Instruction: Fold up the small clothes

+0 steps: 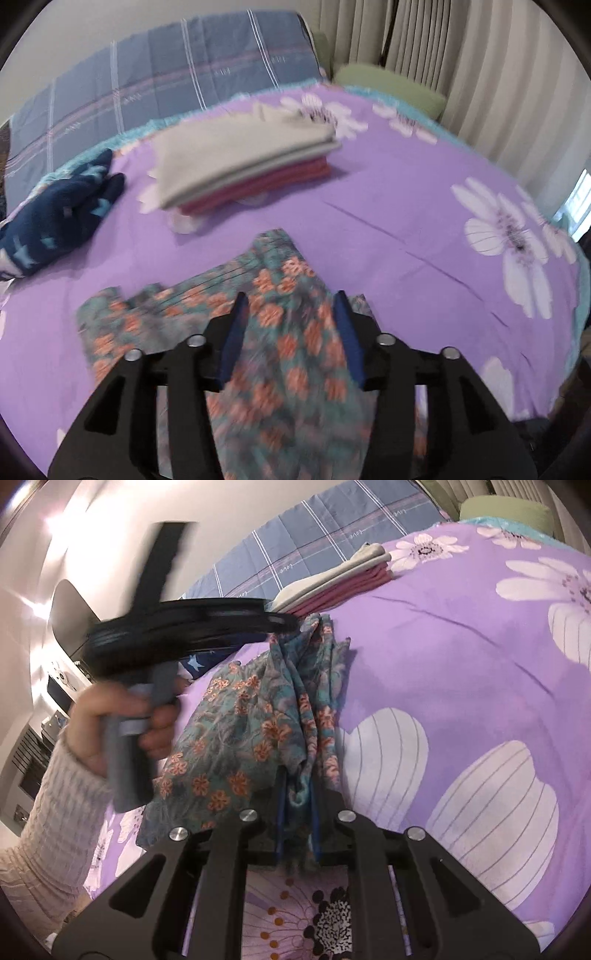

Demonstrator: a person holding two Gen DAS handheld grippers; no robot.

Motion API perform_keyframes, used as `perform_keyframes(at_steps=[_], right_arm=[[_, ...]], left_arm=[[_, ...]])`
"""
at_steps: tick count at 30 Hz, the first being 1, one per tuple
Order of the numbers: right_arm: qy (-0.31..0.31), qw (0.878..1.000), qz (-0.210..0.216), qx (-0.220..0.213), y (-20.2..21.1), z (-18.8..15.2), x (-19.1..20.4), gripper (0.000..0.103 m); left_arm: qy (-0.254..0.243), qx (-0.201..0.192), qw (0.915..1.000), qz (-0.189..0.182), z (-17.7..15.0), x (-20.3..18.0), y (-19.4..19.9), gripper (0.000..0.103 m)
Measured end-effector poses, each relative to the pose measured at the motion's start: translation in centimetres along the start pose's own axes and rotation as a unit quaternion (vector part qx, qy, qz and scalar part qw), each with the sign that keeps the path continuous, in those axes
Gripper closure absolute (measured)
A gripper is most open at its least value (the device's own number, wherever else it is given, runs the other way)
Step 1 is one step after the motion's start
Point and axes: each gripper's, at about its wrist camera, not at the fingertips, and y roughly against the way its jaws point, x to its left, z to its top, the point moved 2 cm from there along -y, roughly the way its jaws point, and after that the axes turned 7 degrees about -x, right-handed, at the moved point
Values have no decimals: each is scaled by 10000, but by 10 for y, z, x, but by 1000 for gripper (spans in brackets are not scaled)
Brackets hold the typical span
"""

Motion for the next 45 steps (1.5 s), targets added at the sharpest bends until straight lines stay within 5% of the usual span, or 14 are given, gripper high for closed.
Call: perform_keyframes(at_steps=[7,12,16,25,30,33,36,41,45], right_arm=[[-117,9999,44,36,-1,2,-1,92],[-150,9999,45,38,1,6,3,92],[-60,9999,65,-68,8,14,14,92],[-221,9975,305,-606,38,28,30,95],[-613,9977,-238,-172,25,14,-5,96],[-1063,9930,-509,101,18,-6,-37,102],[-783,9934,-836,-100,30,-4,-39,103],[-154,9974,-620,-339,38,16,-15,101],[438,9988,-159,-127,26,25,17,99]], left_arm=[[36,-391,9992,100,-68,18,102,31],[-72,50,9998,192,-149,14,130,29],[-281,301,9985,358,-181,6,131,29],[136,-114,9939,1086,-173,22,123,29],[-382,28,9818,1860,-188,28,116,27],[-232,48,9853,1690,-197,35,116,27],[-181,59,9863,1641,-196,37,116,27],[-235,87,9870,1585,-195,35,113,27],[-3,70,9890,1476,-198,36,115,27]])
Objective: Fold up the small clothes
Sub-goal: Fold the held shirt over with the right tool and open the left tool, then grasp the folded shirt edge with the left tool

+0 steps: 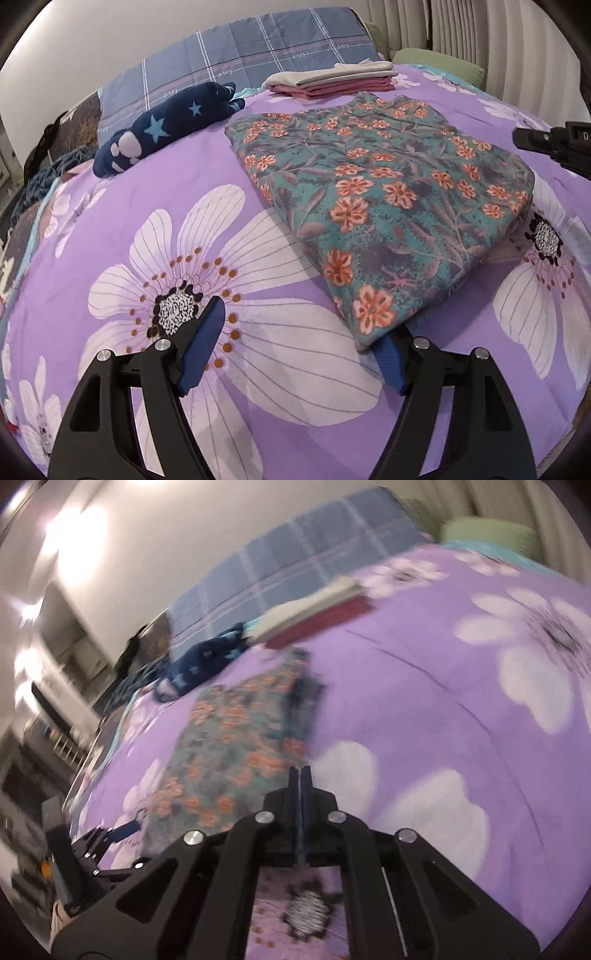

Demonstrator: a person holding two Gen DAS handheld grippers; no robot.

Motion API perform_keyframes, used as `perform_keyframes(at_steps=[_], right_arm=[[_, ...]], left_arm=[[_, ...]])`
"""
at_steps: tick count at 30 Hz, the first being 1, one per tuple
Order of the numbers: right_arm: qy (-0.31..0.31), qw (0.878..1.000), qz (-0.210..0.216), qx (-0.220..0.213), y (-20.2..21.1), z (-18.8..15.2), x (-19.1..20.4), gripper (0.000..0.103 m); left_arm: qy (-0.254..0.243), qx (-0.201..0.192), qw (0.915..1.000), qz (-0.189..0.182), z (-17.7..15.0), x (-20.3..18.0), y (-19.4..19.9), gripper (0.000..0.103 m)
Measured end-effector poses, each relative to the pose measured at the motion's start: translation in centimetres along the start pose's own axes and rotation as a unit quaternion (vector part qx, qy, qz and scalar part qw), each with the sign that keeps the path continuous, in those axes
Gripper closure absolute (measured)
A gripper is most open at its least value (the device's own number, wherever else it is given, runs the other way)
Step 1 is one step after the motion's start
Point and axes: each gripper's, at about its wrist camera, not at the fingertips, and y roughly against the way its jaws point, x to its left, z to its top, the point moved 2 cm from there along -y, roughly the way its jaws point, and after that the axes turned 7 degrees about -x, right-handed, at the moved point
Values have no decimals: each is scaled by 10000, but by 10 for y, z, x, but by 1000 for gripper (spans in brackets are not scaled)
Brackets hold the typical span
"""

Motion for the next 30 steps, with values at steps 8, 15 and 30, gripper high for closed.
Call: perform_keyframes(at_steps=[8,15,30], right_arm=[[301,9961,-454,693,-34,-18,4,103],[526,9978,-351,186,-32,56,14,77],[328,9926,-360,1110,-213,118,-21,97]], left_arm=[[82,-21,9997,-242,-7,6,10,27],[430,-90,9857,-1626,5,8,40,85],[553,-33,9829,-1757,19,-8,-15,76]])
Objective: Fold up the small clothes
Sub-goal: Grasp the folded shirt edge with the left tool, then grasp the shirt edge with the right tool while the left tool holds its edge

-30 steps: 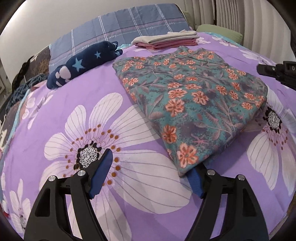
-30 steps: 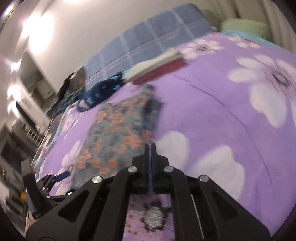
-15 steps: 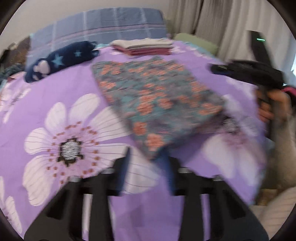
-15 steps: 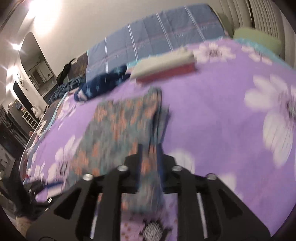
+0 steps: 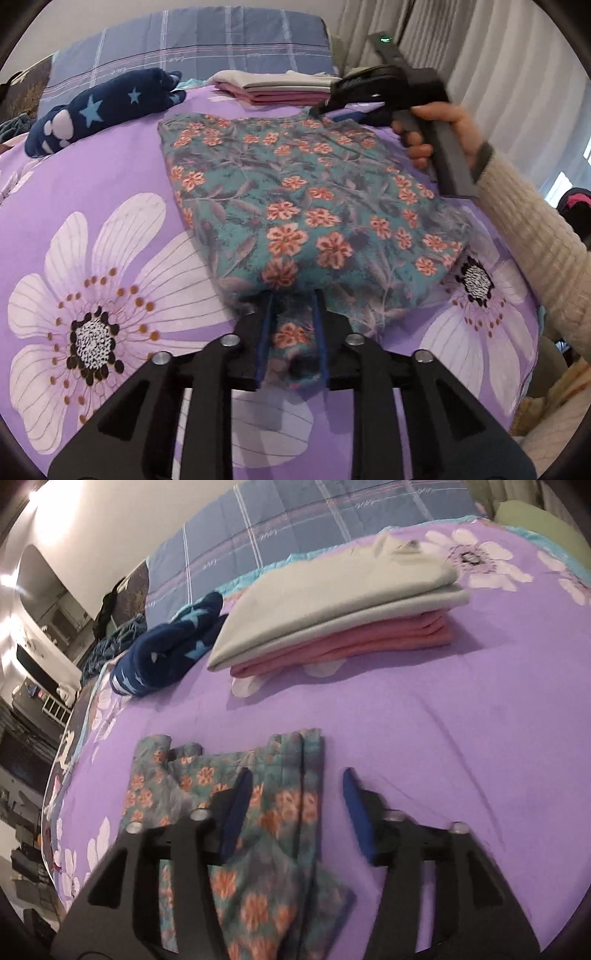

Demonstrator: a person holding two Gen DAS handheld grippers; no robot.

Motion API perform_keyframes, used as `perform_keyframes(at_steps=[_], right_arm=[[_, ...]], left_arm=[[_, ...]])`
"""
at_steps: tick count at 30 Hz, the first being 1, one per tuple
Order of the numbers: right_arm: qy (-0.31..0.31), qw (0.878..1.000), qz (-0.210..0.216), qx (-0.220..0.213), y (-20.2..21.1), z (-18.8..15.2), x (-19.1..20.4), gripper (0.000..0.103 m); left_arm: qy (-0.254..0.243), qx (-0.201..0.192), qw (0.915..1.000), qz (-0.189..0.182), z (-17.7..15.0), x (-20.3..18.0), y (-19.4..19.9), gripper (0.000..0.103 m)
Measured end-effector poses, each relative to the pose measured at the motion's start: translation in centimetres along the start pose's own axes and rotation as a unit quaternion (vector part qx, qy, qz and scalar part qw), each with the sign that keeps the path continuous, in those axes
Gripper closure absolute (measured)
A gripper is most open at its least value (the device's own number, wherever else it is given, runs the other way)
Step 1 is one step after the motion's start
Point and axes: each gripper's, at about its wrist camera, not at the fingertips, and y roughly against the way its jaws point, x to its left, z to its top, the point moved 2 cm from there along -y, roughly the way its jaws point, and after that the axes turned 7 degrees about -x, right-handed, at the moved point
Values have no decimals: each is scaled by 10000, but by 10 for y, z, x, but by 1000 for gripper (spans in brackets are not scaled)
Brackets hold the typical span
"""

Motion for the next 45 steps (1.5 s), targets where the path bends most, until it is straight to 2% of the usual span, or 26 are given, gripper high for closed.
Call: perform_keyframes(at_steps=[2,4,5,8,9,11,13,15,16,19,21,23,26,29,35,39,42,45], right_arm=[[277,9986,-5,-444,17,1,9,98],[437,9967,-50,-677,26,4,14,98],[536,9963,-165,-647,22,4,13,98],[678,9964,-487,-149,-10,-5,2,95],[644,9964,-522,-159,-13,-8,-2,94],[491,9963,-598,-374,0,-7,-5,79],[419,9947,-706,-620,22,-4,-3,76],[689,9922,-564,-868,56,-8,13,84],[801,9919,-452,-872,66,-12,18,87],[1428,9876,60,-648,94,-46,48,87],[1685,9849,-130,-384,91,-71,53,87],[1838,9811,-591,-93,74,-100,46,89],[2044,9730,-997,-406,69,-121,43,89],[2103,9647,-1474,-587,80,-120,56,86],[2092,9665,-1040,-1064,127,-136,66,86],[1780,9754,-771,-1050,137,-148,62,85],[1558,9793,-715,-1081,142,-159,54,74],[1447,9825,-722,-927,140,-167,49,73]], left_arm=[[-139,0,9999,-31,-2,-2,0,73],[-248,-3,9997,-47,-5,-4,0,72],[-264,-3,9996,-61,-5,-4,-1,70],[-348,22,9993,-113,-6,-6,-2,63],[-412,22,9991,-102,-6,-8,-2,62],[-473,8,9989,-76,-7,-9,-2,60],[-491,-13,9988,-75,-8,-10,-2,59],[-461,-16,9989,-94,-7,-10,-1,58],[-441,-20,9990,-112,-7,-10,-1,56],[-436,-26,9990,-114,-6,-14,-1,50],[-503,-32,9987,-17,-7,-17,-2,49],[-539,-52,9985,45,-9,-19,-1,47],[-530,-67,9986,61,-10,-19,0,47],[-541,-36,9984,156,-12,-20,3,46],[-450,-58,9988,198,-19,-19,12,46],[-325,-82,9994,130,-16,-17,22,46],[-256,-317,9990,155,-8,-12,35,46],[-87,-334,9989,326,0,0,34,46]])
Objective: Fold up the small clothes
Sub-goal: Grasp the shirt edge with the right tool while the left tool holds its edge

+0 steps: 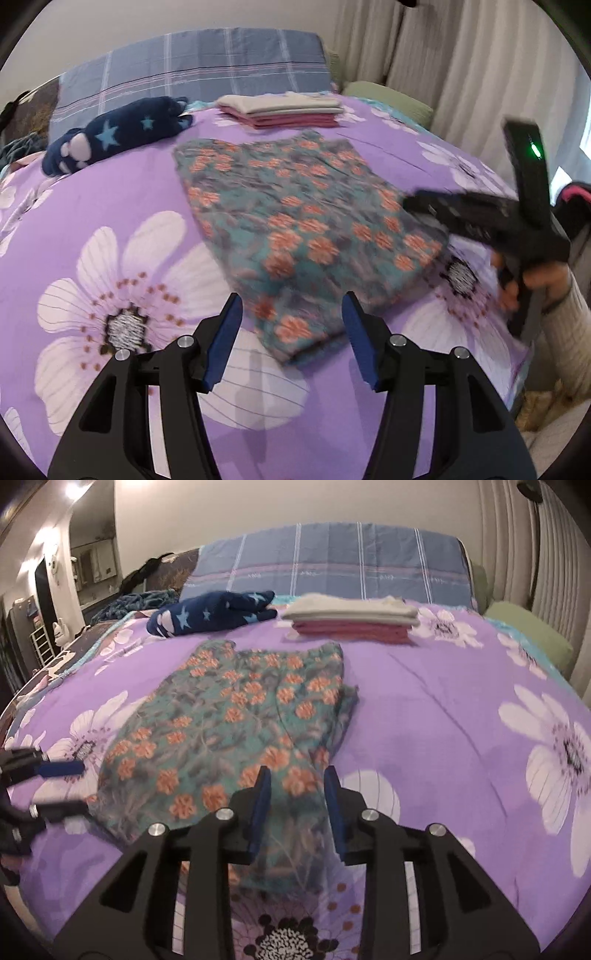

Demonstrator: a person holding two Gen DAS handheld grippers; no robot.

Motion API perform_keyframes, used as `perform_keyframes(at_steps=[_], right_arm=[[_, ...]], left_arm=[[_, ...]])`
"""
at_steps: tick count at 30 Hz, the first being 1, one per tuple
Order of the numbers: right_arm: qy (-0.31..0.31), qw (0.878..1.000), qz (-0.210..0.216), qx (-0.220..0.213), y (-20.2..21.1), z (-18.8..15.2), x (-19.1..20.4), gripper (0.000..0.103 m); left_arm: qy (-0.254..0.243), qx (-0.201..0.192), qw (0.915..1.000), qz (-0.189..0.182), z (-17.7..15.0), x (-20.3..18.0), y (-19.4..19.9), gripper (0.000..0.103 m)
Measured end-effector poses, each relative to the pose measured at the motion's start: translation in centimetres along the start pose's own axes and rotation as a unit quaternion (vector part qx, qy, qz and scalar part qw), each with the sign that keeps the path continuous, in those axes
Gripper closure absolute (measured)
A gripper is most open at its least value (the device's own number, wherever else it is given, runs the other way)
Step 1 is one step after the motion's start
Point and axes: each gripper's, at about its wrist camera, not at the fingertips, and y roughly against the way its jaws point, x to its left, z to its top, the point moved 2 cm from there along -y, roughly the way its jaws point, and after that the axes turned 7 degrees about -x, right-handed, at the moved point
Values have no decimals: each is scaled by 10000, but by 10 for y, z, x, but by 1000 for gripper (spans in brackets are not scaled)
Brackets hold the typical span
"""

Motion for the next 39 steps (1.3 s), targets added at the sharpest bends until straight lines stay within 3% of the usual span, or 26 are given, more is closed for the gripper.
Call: perform_keyframes(at_steps=[2,5,8,15,18,20,24,30,35,39], right_arm=[[-34,9998,24,191,-6,-5,-1,72],[-338,9983,141,455,-17,-14,-11,68],[-692,9958,302,524,-17,-17,-21,65],[-714,9958,291,487,-14,-19,-20,61],[-936,9927,506,561,-13,-16,-28,58],[-1154,9899,581,584,-13,-10,-36,44],[-1539,9848,624,506,-13,2,-50,39],[-1439,9806,994,883,-30,11,-48,36],[-1490,9743,1254,1129,-52,15,-47,33],[-1600,9694,1447,1170,-67,24,-51,31]], left_arm=[[126,27,9999,29,1,8,-8,46],[420,448,9978,264,-9,23,-35,43],[578,311,9978,127,-12,27,-34,42],[583,283,9979,-43,-12,24,-25,41],[659,216,9972,-284,2,24,-23,35],[487,48,9987,-163,19,24,-23,30],[412,-69,9991,-55,44,30,-34,24],[706,502,9962,-63,45,52,-76,21],[986,586,9930,-281,45,63,-91,17],[878,609,9939,-286,49,62,-102,13]])
